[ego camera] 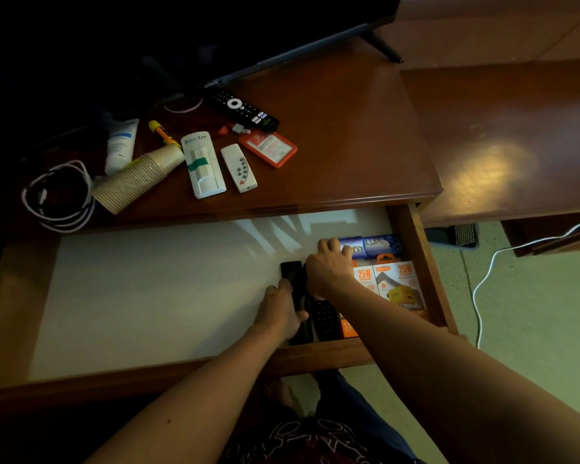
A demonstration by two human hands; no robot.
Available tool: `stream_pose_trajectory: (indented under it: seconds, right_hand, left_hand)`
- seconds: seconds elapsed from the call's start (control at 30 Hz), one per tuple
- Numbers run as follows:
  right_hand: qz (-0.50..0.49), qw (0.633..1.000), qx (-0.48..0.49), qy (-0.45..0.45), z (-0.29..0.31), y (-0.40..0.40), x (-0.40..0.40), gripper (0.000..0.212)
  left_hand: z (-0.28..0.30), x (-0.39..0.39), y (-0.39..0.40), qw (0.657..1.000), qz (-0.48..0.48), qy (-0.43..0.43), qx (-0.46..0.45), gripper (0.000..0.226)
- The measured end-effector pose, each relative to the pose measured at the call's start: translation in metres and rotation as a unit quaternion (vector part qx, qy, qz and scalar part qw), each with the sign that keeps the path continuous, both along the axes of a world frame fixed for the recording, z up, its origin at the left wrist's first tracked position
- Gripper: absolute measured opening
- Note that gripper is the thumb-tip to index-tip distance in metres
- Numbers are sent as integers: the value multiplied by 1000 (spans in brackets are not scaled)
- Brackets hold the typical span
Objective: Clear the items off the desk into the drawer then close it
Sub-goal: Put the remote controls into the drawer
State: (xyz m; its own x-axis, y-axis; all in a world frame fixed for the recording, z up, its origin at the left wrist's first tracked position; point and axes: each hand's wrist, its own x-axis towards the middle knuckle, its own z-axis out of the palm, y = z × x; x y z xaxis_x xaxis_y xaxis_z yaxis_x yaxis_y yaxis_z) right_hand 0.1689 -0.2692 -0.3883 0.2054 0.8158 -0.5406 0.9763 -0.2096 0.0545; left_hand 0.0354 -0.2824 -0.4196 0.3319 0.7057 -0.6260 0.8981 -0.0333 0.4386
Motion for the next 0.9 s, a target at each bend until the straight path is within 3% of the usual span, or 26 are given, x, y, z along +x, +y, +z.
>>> stream_pose_trajectory:
  seconds: [0.17,0.43,0.7,0.8,0.9]
  right_hand:
    - [-24,999,18,9,3,-4,-3,45]
    - [-64,991,92,72,27,-8,-16,40]
    - [-100,954,251,129,72,22,-36,32]
    - [-105,942,283,148,88,45,-42,22]
    - [-117,937,278,176,98,74,-46,23]
  left_hand:
    - [2,-6,6,1000,-10,5,1,66]
    - [22,-27,29,999,-36,-15,28,46]
    - [75,-59,74,967,53,-116,222,14]
    - [99,-63,98,946,80,-158,273,16]
    - [112,-59,126,938,104,-138,302,24]
